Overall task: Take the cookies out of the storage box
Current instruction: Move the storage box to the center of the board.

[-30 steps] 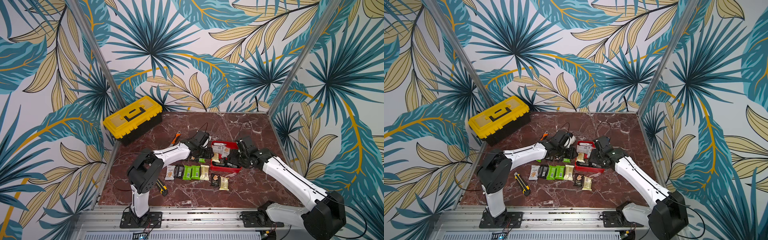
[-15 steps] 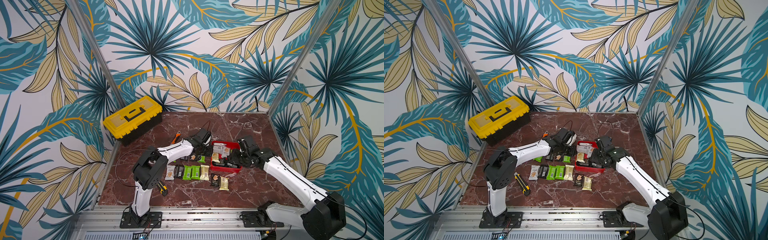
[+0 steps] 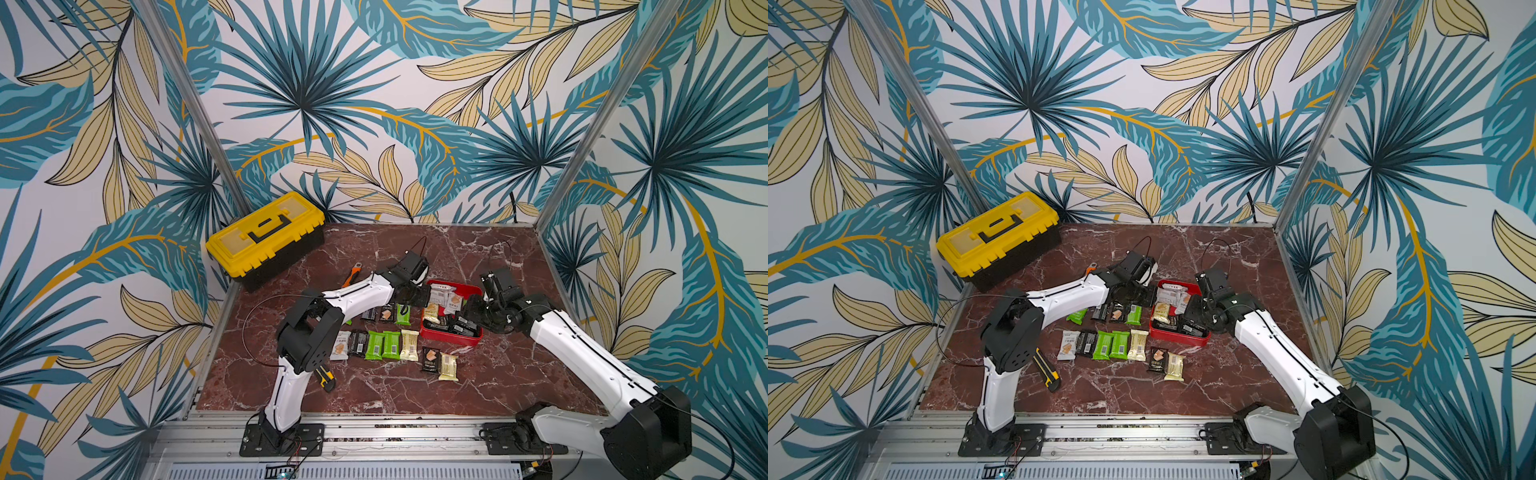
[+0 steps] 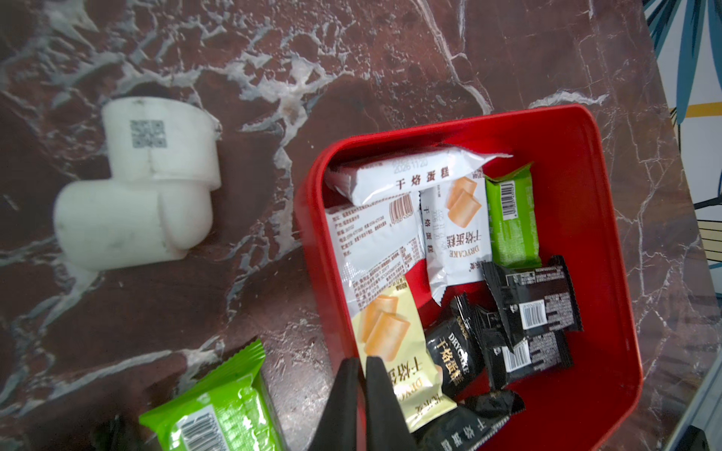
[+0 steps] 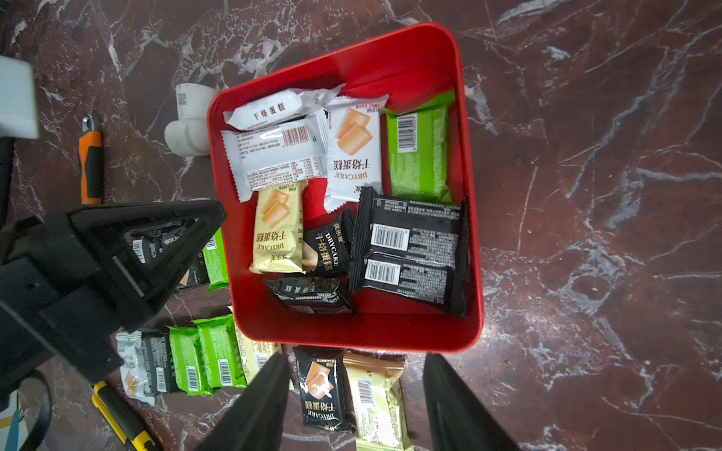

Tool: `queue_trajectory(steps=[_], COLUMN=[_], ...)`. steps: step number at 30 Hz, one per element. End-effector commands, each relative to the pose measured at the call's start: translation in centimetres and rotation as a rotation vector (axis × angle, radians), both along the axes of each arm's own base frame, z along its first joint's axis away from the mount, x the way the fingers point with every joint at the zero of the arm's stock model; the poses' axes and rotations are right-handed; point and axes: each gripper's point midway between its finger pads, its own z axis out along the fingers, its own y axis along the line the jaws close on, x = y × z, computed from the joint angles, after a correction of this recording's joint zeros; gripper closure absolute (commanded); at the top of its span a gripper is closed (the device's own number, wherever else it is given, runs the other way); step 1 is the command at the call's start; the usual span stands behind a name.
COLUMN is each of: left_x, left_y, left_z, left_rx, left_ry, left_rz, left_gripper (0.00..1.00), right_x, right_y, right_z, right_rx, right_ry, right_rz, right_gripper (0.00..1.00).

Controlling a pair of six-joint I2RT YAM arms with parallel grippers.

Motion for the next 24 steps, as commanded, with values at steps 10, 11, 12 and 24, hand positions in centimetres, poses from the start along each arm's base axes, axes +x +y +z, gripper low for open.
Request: queue_trajectory(steps=[10, 11, 12, 24], left_x=[3.3, 3.4, 3.4, 3.7], left_y=[-1.2, -1.3, -1.4, 0.8], left_z=[1.2, 1.4, 1.5, 10.7], left_rx=[0.048, 0.045, 0.04, -0.181], left_ry=[-0.107, -0.112, -0.116, -0.3], left_rz=[-0.026, -0.029, -0.03, 0.141], left_gripper=[0.88, 0.86, 0.85, 0.59], right_x=[0.5, 0.6, 0.8, 2.4], right_y=[0.2, 0.4, 0.5, -1.2], right_z=[0.0, -0.2, -0.3, -2.2], right_rx=[-0.03, -0.044, -0.061, -0.415], right_ry=[0.025, 0.029, 0.032, 0.189], right_rz=[0.083, 0.115, 0.144, 0.576], right_gripper=[0.41, 0.41, 0.41, 0.36])
